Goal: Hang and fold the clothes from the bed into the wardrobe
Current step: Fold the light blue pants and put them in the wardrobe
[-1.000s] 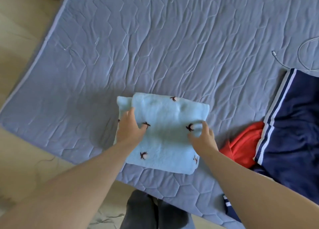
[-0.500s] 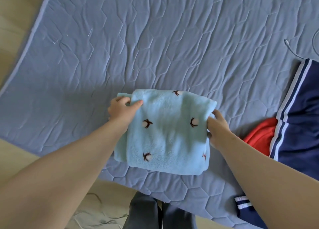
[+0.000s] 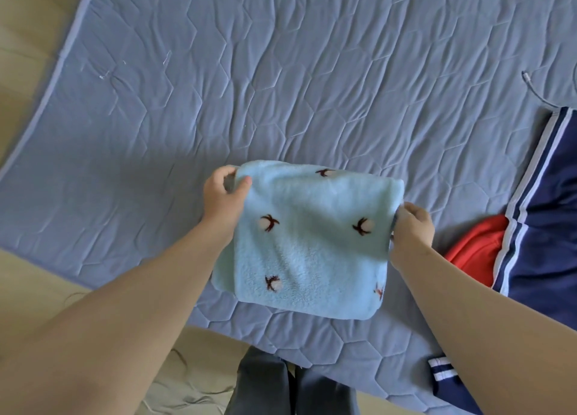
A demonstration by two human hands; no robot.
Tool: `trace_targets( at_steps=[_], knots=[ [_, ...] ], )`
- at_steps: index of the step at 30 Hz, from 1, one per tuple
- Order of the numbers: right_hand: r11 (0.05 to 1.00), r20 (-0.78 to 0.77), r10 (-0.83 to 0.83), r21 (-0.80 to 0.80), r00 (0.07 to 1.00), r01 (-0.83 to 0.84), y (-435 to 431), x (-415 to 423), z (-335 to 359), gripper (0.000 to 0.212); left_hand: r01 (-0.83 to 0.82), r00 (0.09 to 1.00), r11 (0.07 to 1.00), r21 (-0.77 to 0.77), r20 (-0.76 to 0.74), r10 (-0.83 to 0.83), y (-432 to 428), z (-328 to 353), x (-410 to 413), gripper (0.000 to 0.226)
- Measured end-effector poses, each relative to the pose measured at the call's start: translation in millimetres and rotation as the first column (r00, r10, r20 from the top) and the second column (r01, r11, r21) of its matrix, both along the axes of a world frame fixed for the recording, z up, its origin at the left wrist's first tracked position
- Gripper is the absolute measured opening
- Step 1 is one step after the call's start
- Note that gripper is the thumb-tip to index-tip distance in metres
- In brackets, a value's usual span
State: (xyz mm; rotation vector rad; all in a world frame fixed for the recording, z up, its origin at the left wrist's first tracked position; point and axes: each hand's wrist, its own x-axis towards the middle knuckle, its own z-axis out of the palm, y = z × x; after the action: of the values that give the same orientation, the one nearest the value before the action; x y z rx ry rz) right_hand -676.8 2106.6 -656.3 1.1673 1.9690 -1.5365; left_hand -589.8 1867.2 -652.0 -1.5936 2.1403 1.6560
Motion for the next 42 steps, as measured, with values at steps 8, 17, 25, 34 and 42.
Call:
trace_targets(
  at_steps=[8, 17, 25, 34, 42],
  knots=[
    [0.842, 0.104, 0.486, 0.209, 0.868, -0.497, -1.1, 48.9, -16.2, 0.103, 0.238, 0.955, 0.941, 0.242, 0.120, -0.272, 13.5, -24.4, 40.2, 0.106],
    [0.895, 0.182, 0.423, -0.236, 0.888, -0.378, 15.2, 55.1, -62.6, 0.074, 0.270, 0.915, 0.781, 0.562, 0.102, -0.390, 2.9, -55.5, 49.9, 0.071],
    [0.839, 0.480, 0.534, -0.403, 0.696, -0.365, 31.6, 69.8, -45.3, 0.044, -0.023, 0.867, 0.603, 0.797, 0.317, -0.385, 5.2, -45.0, 86.5, 0.067],
    [0.852, 0.394, 0.464, -0.443, 0.793, -0.278, 25.5, 103.4, -6.1, 0.026, -0.060, 0.902, 0.635, 0.770, 0.315, -0.296, 14.3, 2.2, 127.6, 0.047],
    [0.773, 0.224, 0.538, -0.515, 0.813, -0.370, -15.4, 96.9, 86.7, 0.040, -0.056, 0.958, 0.782, 0.621, 0.254, -0.134, -15.0, 114.1, 143.6, 0.037]
  ],
)
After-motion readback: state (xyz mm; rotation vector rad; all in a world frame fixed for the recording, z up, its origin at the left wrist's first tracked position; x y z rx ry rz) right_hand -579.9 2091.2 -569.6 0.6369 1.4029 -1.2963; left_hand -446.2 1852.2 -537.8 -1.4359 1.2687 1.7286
